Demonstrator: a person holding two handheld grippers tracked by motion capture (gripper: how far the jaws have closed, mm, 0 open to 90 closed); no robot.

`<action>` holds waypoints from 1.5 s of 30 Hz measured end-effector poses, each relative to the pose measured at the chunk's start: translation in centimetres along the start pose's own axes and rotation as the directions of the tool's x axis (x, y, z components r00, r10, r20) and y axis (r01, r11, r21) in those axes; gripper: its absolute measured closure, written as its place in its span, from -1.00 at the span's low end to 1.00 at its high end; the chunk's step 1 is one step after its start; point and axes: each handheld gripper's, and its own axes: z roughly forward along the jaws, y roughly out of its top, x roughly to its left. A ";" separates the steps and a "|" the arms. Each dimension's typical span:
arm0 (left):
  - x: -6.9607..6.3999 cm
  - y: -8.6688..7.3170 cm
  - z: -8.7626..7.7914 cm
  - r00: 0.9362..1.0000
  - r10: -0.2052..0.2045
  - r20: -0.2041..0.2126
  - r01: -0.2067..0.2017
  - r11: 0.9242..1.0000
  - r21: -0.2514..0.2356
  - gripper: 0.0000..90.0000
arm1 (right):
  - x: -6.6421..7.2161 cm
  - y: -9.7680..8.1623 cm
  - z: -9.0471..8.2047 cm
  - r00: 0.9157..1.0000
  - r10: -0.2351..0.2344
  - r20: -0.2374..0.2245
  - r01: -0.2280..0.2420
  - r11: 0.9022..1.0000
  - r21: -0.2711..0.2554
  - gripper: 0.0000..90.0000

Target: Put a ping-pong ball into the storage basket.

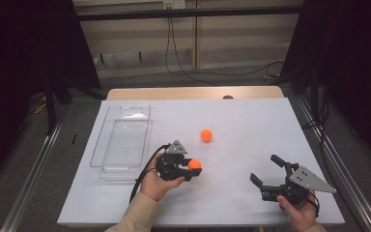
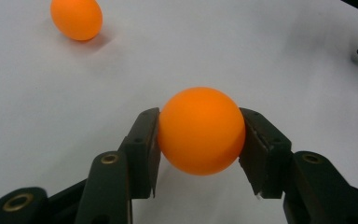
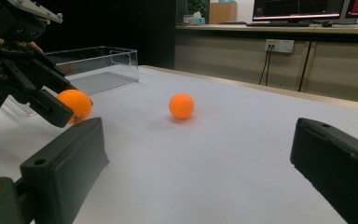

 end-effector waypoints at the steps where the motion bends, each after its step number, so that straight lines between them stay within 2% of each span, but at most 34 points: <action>1: 0.1 0.0 -0.1 1.000 0.000 0.001 0.000 1.000 0.003 0.14 | 0.0 0.0 0.0 1.000 -0.001 0.000 0.001 1.000 0.000 -0.94; 13: 0.3 0.3 -1.3 1.000 0.000 0.000 0.000 1.000 -0.004 0.14 | 0.0 0.0 0.0 1.000 -0.007 -0.002 0.007 1.000 0.001 -0.93; 20: 0.7 0.4 -1.9 1.000 -0.016 -0.008 0.016 1.000 -0.018 0.14 | 0.1 0.0 0.0 1.000 -0.007 -0.001 0.007 1.000 0.002 -0.93; 31: 1.2 0.5 -2.6 1.000 -0.023 -0.017 0.022 1.000 -0.013 0.14 | 0.1 0.0 0.0 1.000 -0.005 -0.001 0.005 1.000 0.002 -0.94; 45: 1.7 0.8 -3.6 0.998 -0.056 -0.028 0.056 0.998 -0.035 0.14 | 0.1 0.0 -0.1 1.000 0.000 0.001 0.000 1.000 0.002 -0.94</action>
